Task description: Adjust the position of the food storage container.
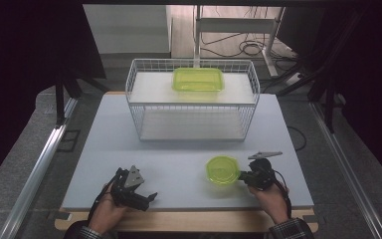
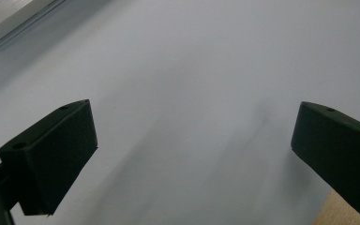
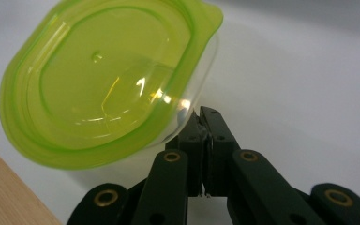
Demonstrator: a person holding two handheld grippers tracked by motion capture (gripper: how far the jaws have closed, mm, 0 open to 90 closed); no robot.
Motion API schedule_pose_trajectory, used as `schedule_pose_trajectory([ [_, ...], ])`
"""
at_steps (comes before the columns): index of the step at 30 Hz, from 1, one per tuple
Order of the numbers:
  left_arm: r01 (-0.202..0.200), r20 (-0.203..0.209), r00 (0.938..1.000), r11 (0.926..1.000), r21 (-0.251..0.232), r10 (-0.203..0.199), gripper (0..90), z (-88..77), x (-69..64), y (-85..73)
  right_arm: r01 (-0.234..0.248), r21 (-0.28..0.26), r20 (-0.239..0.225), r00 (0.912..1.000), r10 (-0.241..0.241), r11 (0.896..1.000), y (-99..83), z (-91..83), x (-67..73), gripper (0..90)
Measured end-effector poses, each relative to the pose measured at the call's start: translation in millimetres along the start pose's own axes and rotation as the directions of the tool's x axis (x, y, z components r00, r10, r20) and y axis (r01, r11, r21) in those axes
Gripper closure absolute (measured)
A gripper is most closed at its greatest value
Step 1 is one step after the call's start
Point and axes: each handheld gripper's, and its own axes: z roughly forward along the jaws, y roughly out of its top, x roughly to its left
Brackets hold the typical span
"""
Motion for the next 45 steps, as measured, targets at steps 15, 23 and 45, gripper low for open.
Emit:
schedule_pose_trajectory([
  [15,-0.006,-0.002,1.0,1.0,0.004,0.006,0.3,-0.3,-0.1,0.0,0.036,0.021,-0.115,0.9928,-0.033,0.999,19.1,28.5,24.8,87.4],
  [23,-0.006,-0.001,1.0,1.0,0.005,0.006,0.4,-0.7,0.0,-0.2,0.072,0.029,-0.154,0.9858,-0.067,0.997,36.2,49.2,37.8,87.7],
  [45,0.065,-0.01,0.9978,0.9976,-0.024,-0.065,2.0,-9.1,4.2,0.4,0.194,-0.111,-0.023,0.9801,-0.197,0.975,27.1,8.3,20.5,58.1],
])
